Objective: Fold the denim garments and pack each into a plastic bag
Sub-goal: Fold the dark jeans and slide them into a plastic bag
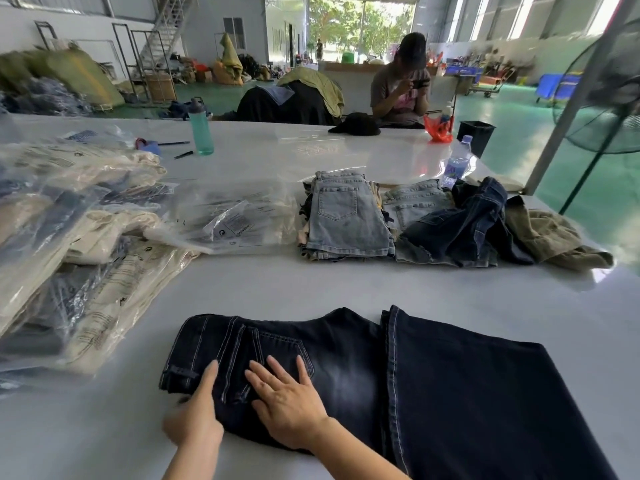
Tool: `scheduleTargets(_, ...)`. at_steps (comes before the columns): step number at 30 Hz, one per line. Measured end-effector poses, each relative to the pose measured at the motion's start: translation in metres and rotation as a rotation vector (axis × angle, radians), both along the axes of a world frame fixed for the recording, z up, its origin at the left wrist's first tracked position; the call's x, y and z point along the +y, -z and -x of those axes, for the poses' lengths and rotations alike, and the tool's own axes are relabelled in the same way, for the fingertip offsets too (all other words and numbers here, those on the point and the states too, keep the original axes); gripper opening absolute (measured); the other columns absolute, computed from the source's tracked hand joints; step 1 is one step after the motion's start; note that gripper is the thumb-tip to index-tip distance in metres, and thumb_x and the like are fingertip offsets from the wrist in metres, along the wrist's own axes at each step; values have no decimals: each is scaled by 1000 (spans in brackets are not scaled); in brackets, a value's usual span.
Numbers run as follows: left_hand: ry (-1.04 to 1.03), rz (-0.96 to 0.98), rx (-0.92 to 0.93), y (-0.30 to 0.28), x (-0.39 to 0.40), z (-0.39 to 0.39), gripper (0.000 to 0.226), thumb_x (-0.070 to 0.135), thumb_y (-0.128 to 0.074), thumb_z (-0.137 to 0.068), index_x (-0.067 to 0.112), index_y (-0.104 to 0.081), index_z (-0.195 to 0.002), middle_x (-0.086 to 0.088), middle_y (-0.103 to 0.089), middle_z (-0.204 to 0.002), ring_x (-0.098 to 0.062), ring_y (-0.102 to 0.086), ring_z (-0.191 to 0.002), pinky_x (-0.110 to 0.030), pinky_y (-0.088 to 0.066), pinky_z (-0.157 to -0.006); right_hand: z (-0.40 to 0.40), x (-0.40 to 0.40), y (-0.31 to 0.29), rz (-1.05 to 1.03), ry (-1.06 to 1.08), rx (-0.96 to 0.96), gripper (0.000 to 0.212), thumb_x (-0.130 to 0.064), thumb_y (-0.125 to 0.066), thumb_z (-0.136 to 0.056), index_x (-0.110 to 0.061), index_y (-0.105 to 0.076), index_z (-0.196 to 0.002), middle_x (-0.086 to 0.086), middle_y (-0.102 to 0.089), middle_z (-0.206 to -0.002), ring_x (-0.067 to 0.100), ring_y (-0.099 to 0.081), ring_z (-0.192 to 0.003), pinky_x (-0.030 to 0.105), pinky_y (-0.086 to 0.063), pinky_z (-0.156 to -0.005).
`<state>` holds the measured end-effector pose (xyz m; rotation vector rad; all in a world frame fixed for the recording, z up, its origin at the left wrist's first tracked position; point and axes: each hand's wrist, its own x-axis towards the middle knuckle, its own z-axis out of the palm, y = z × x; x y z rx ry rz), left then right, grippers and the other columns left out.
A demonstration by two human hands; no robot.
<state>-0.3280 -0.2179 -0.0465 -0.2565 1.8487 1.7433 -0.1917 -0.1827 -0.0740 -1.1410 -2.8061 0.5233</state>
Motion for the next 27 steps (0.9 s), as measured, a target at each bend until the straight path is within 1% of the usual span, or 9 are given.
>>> scheduleTargets(7,294,172,562,13,-8,-30,67,17,-87,-62,2,-53,-118,-25,-62,-115,-43,-60,-103,-50,-45,-91,-6,7,-29,167,-46,-3,55,-25,-33,-99,-24,-17,-152,-10,-6,-160,15,3,-148,55,11,-114)
scheduleTargets(9,326,174,573,15,-3,-24,75,14,-87,-63,5,-47,-126,-24,-60,-120,-44,-58,-107,-50,-43,-94,-19,9,-39,163,-22,117,52,-25,-38,-99,-22,-27,-149,-8,-12,-160,14,-2,-148,52,4,-115)
scheduleTargets(12,360,62,467,11,10,-9,78,2,-84,-63,11,-43,-129,-16,-59,-120,-38,-58,-107,-49,-44,-95,-70,15,-44,8,234,318,49,-31,-36,-101,-25,-29,-149,-18,-9,-157,2,7,-144,41,7,-117)
scheduleTargets(16,292,-98,412,5,21,14,74,-7,-80,-60,14,-49,-123,-9,-61,-116,-23,-59,-98,-38,-46,-86,-169,19,-25,-48,615,51,52,-38,-26,-102,-27,-15,-152,-19,9,-155,8,19,-143,43,10,-118)
scheduleTargets(18,263,-112,493,-3,26,30,71,-4,-80,-60,19,-50,-120,-6,-61,-112,-22,-59,-95,-35,-45,-84,-183,4,-16,-45,571,-69,54,-46,-25,-101,-30,-19,-152,-16,8,-154,14,4,-148,42,14,-114)
scheduleTargets(20,253,-136,584,-21,32,47,65,-1,-80,-60,26,-50,-112,-1,-61,-105,-26,-62,-94,-35,-45,-81,-166,-12,-15,-103,506,-179,52,-53,-29,-94,-36,-47,-139,-14,-31,-151,16,-36,-139,44,7,-111)
scheduleTargets(22,255,-143,708,-45,37,59,61,2,-79,-61,26,-50,-109,-2,-61,-106,-30,-63,-96,-38,-47,-82,-137,-13,-22,-123,498,-208,49,-56,-30,-88,-45,-54,-129,-17,-49,-140,16,-48,-130,52,5,-107)
scheduleTargets(25,306,-154,904,-86,41,54,58,4,-76,-67,25,-47,-113,-2,-61,-111,-34,-63,-99,-46,-49,-89,-100,8,-15,-51,425,-177,52,-58,-18,-95,-53,-8,-145,-14,2,-159,28,13,-146,66,33,-89)
scheduleTargets(27,336,-167,1019,-111,38,33,57,4,-74,-71,26,-44,-114,-7,-64,-109,-34,-64,-94,-46,-48,-87,-83,20,-8,27,418,-194,55,-55,-18,-94,-52,3,-145,-13,15,-158,35,27,-141,73,30,-85)
